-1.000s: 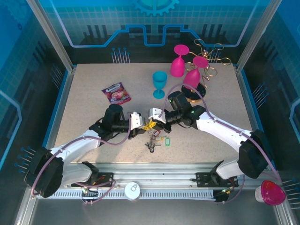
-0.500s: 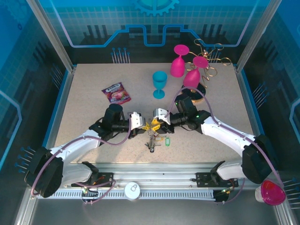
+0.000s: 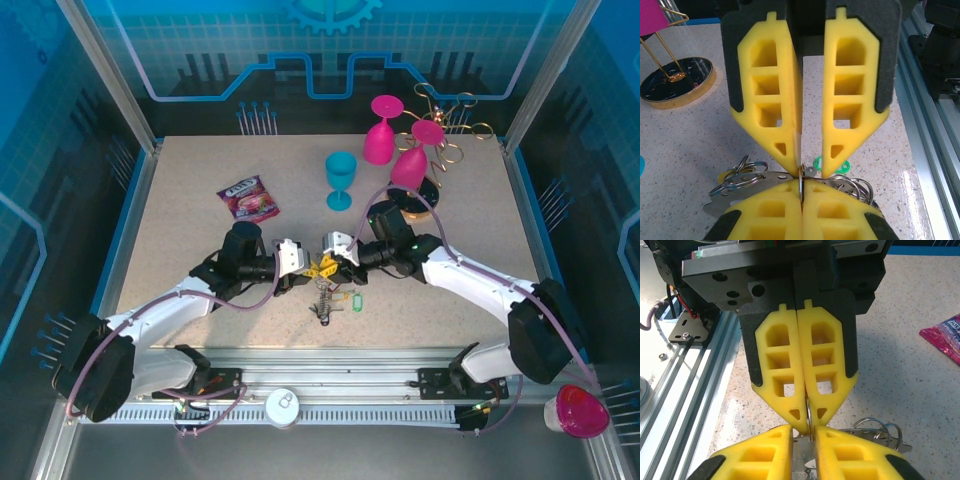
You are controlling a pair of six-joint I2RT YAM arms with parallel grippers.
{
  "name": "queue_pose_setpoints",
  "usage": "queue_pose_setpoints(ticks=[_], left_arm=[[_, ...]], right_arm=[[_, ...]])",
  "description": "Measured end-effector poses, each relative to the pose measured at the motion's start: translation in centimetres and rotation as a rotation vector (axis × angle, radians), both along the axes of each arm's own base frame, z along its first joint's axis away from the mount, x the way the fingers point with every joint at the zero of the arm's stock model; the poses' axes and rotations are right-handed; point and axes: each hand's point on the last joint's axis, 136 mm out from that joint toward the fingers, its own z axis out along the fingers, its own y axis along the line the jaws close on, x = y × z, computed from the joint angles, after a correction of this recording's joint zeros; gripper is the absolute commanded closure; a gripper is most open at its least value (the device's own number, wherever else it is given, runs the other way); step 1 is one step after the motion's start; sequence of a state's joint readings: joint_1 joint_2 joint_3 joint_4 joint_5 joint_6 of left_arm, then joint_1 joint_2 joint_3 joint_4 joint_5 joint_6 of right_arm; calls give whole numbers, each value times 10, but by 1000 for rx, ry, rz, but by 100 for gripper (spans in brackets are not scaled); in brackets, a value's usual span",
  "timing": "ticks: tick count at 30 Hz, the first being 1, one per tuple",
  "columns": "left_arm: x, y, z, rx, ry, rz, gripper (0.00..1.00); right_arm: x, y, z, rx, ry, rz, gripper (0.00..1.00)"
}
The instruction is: Put the keys on the keyring
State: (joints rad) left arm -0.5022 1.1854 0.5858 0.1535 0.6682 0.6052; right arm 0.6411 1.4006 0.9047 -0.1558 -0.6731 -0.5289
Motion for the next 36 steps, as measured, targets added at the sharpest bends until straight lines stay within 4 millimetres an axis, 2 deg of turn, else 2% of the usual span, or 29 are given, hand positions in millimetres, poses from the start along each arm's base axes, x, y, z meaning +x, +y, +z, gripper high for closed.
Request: queue_pose_setpoints(ticks=[3, 6, 16, 17, 19, 24, 26, 30, 32, 36], left_arm=[[-1, 0, 0, 1, 3, -1, 100], [-1, 1, -1, 2, 5, 0, 100], [0, 2, -1, 8, 4, 8, 100], [0, 2, -1, 8, 2, 7, 100], [0, 2, -1, 9, -2, 7, 100], [0, 1, -1, 19, -22, 5, 100], [0, 1, -1, 19, -25, 3, 100], [1, 1, -1, 20, -29, 4, 100], [1, 1, -1, 20, -30, 6, 100], [2, 1, 0, 20, -36, 9, 100]], right_arm=[[2, 1, 1, 0, 1, -2, 90], [3, 1, 1, 0, 3, -5, 100], [3, 0, 1, 5, 11, -6, 100], [3, 0, 1, 5, 12, -5, 98], [3, 0, 1, 4, 21, -10, 67], [-1, -6, 5, 33, 50, -52, 57], [-1, -17, 6, 37, 68, -129, 58], [2, -40, 0, 22, 151, -357, 69], [2, -52, -11, -2, 210, -504, 78], [-7, -76, -38, -83, 358, -793, 77]])
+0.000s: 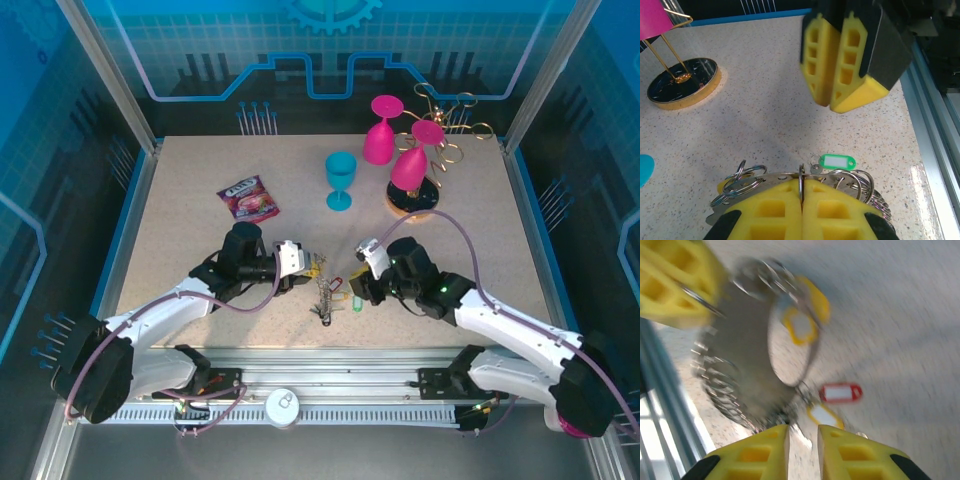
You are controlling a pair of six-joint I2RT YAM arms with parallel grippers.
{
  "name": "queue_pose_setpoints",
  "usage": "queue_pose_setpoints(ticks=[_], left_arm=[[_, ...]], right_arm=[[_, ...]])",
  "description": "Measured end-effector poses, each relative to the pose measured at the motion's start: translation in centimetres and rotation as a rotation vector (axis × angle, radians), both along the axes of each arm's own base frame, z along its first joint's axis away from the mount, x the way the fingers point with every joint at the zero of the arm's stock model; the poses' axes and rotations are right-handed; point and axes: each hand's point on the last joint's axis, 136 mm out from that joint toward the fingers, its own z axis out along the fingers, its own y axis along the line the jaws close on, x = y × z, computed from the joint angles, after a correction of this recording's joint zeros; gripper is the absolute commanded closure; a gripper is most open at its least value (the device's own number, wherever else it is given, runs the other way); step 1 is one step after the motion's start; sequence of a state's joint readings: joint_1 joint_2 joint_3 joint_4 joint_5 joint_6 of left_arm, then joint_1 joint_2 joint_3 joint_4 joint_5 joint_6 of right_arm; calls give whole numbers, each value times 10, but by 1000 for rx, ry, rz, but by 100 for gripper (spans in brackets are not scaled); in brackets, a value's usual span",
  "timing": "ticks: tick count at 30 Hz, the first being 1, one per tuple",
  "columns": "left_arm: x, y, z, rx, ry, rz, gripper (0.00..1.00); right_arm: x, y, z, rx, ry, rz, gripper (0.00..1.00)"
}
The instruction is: Put the keys on the keyring
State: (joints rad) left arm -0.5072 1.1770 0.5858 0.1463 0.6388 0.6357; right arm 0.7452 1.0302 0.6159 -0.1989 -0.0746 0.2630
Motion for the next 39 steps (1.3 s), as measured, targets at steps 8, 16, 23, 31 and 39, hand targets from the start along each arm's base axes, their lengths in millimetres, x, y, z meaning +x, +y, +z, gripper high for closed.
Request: queue_pose_setpoints(ticks=[8, 16, 23, 31, 39], left_arm=[[3, 1, -1, 9, -8, 15, 100], [3, 1, -2, 7, -14, 16, 100], [2, 0, -1, 6, -16, 13, 100], [2, 0, -1, 6, -16, 13, 100], [2, 0, -1, 9, -24, 10, 100]], right_arm=[[-6, -34, -63, -175, 379, -372, 68], [11, -23, -86, -282, 438, -332, 66], [32, -33, -99, -249, 510, -278, 67], [25, -20, -111, -222, 585, -206, 67], [32, -11, -111, -203, 597, -192, 73]])
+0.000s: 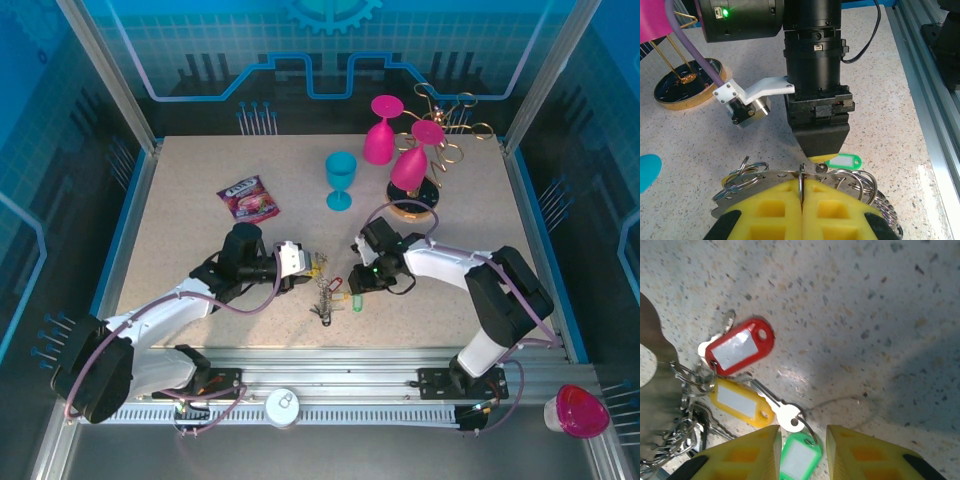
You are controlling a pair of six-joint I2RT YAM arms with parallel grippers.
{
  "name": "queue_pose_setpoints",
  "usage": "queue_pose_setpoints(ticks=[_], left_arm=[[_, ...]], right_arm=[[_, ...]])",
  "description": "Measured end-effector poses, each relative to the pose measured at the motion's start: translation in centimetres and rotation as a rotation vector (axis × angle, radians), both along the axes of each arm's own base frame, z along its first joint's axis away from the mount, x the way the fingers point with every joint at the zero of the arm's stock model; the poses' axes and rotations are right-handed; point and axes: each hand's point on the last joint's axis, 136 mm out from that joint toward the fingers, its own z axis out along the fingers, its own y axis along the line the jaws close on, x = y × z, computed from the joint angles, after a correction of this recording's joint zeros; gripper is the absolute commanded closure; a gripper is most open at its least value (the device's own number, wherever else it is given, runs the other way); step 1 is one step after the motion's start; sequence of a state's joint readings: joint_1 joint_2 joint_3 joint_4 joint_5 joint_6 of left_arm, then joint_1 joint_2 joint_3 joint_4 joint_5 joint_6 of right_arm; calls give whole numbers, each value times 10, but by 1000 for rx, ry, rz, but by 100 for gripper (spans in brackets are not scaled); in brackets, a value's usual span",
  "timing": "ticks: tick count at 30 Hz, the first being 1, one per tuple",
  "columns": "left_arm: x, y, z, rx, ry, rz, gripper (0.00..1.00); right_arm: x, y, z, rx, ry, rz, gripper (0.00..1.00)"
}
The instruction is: Put the keys on the keyring
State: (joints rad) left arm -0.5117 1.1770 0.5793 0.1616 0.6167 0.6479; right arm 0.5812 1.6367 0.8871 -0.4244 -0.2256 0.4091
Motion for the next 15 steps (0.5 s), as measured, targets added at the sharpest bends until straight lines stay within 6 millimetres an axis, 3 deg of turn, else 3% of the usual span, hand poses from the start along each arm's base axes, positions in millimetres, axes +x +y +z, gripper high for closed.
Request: queue_pose_setpoints(ticks=[5, 15], left_arm=[[0, 0, 0, 2, -6, -3, 100], [0, 0, 0, 2, -7, -3, 100]], right_arm=[[-1, 3, -2, 11, 17, 6, 74], [-5, -5, -8, -39, 27, 15, 67]])
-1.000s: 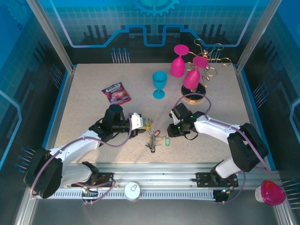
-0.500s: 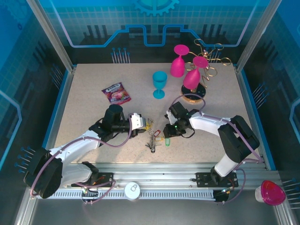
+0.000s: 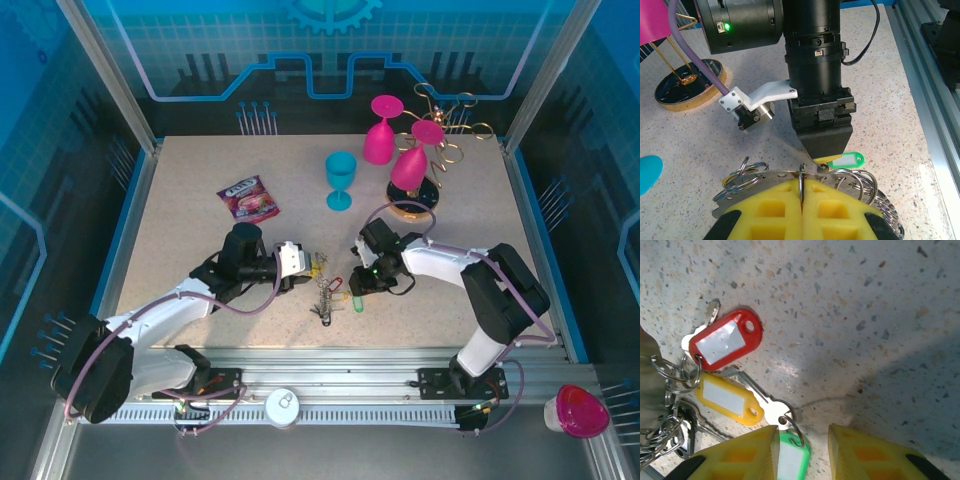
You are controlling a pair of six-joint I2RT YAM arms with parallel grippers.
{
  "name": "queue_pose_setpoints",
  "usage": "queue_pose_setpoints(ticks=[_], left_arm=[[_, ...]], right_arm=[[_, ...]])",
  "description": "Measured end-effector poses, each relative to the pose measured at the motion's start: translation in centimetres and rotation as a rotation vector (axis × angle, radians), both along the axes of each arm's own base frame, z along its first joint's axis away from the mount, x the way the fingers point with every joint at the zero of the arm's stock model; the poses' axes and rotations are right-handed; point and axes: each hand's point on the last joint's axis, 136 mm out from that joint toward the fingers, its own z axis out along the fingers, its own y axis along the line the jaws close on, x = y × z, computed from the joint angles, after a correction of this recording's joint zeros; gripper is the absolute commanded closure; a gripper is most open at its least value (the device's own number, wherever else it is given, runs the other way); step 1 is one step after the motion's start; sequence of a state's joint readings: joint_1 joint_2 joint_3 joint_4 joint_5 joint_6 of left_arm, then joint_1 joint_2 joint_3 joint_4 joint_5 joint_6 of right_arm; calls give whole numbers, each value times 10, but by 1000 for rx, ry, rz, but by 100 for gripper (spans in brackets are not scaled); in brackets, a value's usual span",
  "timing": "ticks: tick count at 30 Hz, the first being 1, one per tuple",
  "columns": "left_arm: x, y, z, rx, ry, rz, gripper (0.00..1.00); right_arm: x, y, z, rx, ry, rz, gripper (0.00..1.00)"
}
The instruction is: Put the keys on the keyring
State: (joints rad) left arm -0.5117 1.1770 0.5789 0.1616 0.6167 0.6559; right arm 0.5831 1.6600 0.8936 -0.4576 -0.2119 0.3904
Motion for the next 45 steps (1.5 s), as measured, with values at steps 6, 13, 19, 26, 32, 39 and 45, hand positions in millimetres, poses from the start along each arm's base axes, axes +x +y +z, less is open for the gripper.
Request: queue_pose_setpoints(ticks=[6, 13, 19, 26, 32, 39, 45], left_arm=[[0, 0, 0, 0, -1, -1, 100], [0, 0, 0, 0, -2, -1, 100], [0, 0, 0, 1, -2, -1, 100], [0, 0, 0, 1, -2, -1, 100], [0, 0, 0, 1, -2, -1, 100], [0, 0, 0, 1, -1, -1, 100], [1, 0, -1, 5, -4, 7, 100]], right_arm=[[0, 7, 1, -5, 2, 25, 71], [-4, 12, -4, -10, 16, 43, 79], [-5, 12, -4, -14, 22, 44, 85], [-5, 11, -5, -19, 22, 43, 87], [-4, 11, -3, -19, 21, 44, 90], [-4, 12, 0, -19, 18, 51, 100], [-1, 12, 35, 22, -65, 50, 100]])
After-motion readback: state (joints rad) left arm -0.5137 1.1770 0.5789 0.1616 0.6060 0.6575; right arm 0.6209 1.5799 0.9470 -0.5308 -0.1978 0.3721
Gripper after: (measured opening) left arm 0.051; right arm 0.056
